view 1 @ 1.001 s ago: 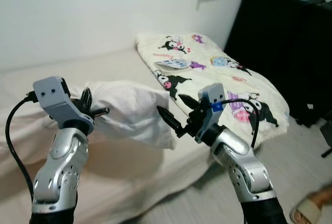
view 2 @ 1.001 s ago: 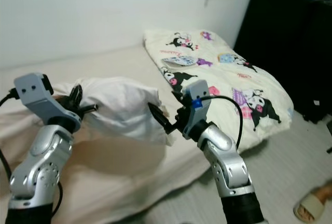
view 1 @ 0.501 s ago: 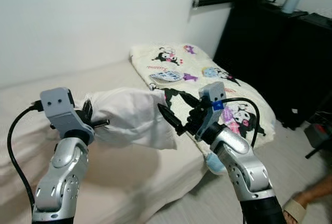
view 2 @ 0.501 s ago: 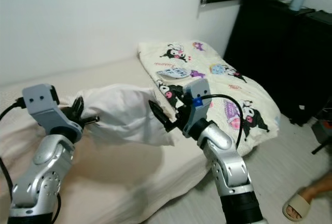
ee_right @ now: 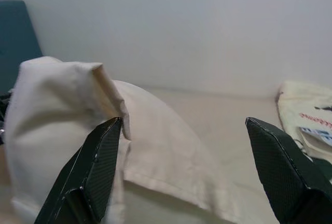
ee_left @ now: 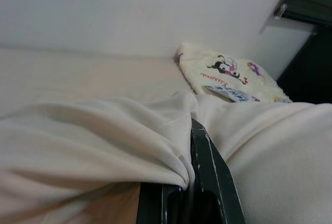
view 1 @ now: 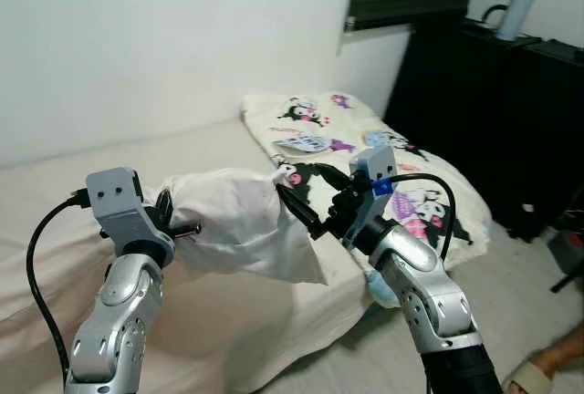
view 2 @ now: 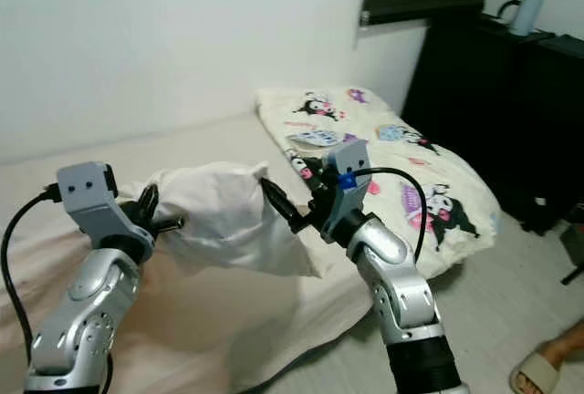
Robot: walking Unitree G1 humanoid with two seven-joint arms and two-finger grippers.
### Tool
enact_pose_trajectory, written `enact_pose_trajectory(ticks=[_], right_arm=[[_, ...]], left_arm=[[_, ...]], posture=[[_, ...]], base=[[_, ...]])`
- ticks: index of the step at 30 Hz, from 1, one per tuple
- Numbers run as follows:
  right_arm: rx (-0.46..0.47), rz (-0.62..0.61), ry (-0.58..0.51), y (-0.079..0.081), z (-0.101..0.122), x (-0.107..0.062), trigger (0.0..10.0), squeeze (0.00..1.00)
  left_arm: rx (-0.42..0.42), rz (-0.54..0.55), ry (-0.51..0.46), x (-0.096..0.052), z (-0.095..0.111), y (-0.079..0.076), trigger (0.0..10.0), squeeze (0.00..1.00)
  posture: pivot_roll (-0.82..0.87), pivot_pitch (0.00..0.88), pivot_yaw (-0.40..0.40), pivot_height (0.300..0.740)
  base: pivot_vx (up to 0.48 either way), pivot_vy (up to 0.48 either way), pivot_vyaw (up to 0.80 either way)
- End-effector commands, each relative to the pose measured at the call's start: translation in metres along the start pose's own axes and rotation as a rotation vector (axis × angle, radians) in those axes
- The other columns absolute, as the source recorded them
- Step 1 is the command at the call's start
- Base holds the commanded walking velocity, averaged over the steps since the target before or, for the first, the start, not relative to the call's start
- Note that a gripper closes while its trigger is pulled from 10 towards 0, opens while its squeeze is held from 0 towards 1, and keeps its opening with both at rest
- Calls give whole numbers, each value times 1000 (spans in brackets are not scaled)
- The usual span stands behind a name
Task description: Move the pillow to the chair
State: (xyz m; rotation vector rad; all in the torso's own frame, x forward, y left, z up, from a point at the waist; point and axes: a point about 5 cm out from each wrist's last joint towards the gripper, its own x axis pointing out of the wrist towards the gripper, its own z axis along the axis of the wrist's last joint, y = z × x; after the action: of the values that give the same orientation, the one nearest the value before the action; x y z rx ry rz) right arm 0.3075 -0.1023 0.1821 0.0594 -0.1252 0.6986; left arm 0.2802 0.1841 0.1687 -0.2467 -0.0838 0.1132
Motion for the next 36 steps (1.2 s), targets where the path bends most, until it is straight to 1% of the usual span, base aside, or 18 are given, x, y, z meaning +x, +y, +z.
enact_pose_trajectory(ticks=[1,5,7,8,9,10,11,12,18,36], right_arm=[[2,-21,24,-4,-3,0,10000,0],[-3,-30,25,-5,-4,-1,10000,0],[-11,-37,29,-6,-5,-1,10000,0],[-11,-37,29,-6,-5,-1,10000,0],[-17,-41,33,-7,-6,-2,10000,0],[-18,-42,34,-7,-7,-2,10000,0],[-18,-42,34,-7,-7,-2,10000,0],[-22,-42,34,-7,-7,-2,10000,0],[-24,-41,36,-7,-7,-1,10000,0],[-34,-34,39,-6,-8,0,10000,0]], left_arm=[[-3,-71,-92,1,13,-13,10000,0],[3,-113,-88,-4,8,-17,10000,0],[23,-159,-86,-12,1,-22,10000,0],[23,-159,-86,-12,1,-22,10000,0],[51,-196,-72,-21,-7,-26,10000,0],[63,-207,-65,-24,-10,-27,10000,0],[63,-207,-65,-24,-10,-27,10000,0],[74,-205,-61,-28,-13,-26,10000,0],[57,-182,-73,-27,-12,-23,10000,0],[57,-163,-90,-27,-15,-21,10000,0]], posture=[[-43,0,-84,740],[-43,0,-83,740],[-41,0,-86,740],[-41,0,-86,740],[-41,0,-86,740],[-41,0,-86,740],[-41,0,-86,740],[-37,0,-89,740],[-34,0,-91,740],[-38,0,-94,740]], base=[[0,0,-719],[0,0,-714],[0,0,-709],[0,0,-706],[0,0,-712],[0,0,-712],[0,0,-712],[0,0,-706],[0,0,-706],[0,0,-707]])
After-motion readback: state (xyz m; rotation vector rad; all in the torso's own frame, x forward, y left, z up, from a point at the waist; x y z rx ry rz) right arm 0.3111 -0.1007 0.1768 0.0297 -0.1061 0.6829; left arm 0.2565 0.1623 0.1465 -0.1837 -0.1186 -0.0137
